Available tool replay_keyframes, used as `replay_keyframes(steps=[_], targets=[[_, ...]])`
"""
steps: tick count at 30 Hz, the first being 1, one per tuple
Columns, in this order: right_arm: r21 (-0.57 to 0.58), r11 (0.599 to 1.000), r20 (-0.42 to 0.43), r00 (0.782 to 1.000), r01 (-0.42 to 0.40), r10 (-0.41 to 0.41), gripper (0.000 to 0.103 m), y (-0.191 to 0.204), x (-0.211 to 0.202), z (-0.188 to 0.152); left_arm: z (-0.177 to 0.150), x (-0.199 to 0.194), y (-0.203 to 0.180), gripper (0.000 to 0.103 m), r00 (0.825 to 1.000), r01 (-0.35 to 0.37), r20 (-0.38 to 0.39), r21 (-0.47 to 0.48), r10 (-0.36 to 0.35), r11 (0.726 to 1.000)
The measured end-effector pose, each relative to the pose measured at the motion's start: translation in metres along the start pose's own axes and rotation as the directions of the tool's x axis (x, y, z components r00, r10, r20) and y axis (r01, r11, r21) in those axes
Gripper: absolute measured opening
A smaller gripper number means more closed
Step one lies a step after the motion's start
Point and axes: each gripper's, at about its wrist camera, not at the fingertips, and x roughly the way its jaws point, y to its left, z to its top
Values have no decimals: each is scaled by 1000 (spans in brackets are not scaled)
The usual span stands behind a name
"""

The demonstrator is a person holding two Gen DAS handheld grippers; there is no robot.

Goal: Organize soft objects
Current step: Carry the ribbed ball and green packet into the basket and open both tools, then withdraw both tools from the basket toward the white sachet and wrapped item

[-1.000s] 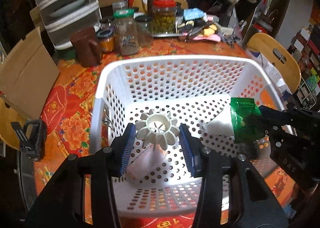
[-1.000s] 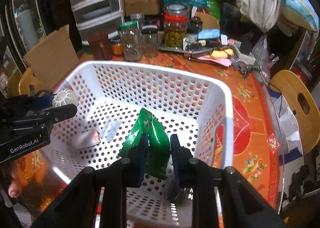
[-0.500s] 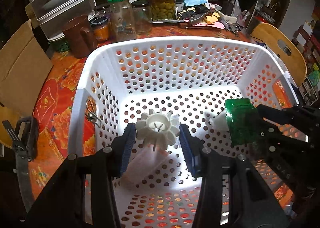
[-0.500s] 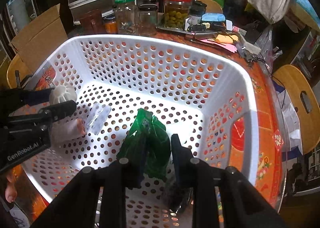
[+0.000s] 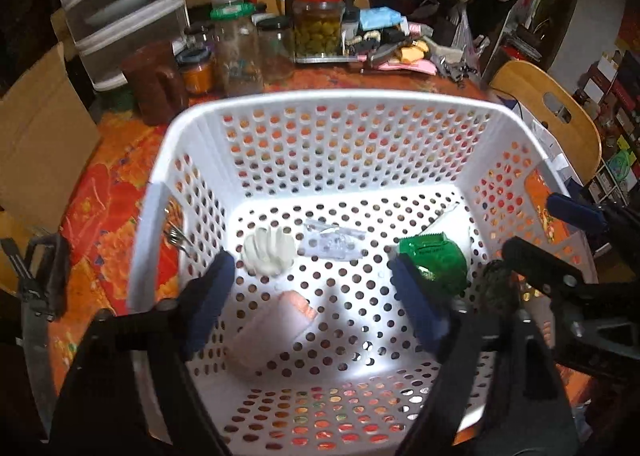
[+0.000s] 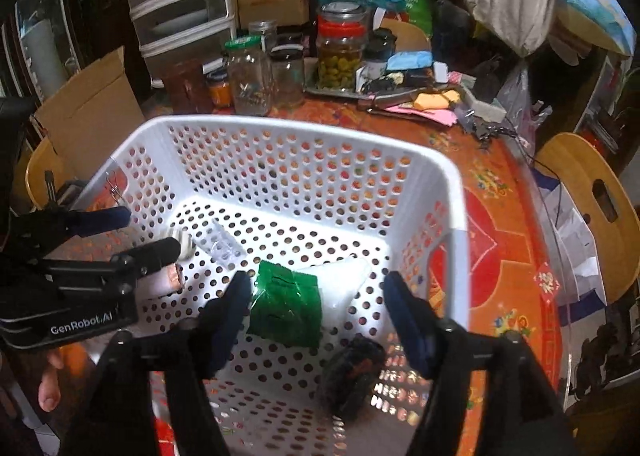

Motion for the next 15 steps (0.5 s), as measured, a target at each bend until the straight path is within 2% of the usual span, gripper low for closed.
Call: replay_keyframes(steps=[3, 4, 6, 8, 11, 15], targets=[[18, 1000, 23, 1000, -6, 6, 83, -8, -14, -5, -1, -14, -2, 88, 999, 22, 26, 4, -22, 1000], [22, 1000, 30, 999, -11, 11, 89, -10, -18, -7, -2, -19, -3, 88, 999, 39, 31, 5, -39, 999], [35, 999, 40, 999, -16, 15, 93, -14, -26, -11, -4, -27, -5, 88, 997, 74, 34, 9, -74, 997], [48, 999, 45, 999, -24, 22, 99, -18, -32, -15, -8, -37, -9, 88, 997, 59, 42, 30, -61, 998], [53, 998, 57, 998, -42, 39, 100, -20, -42, -23, -17, -53, -17, 88, 997, 41, 58, 66, -45, 997], [56, 996, 73, 996, -63, 58, 101, -19, -53, -32, -28, -76, -20, 89, 995, 65, 73, 64, -69, 996]])
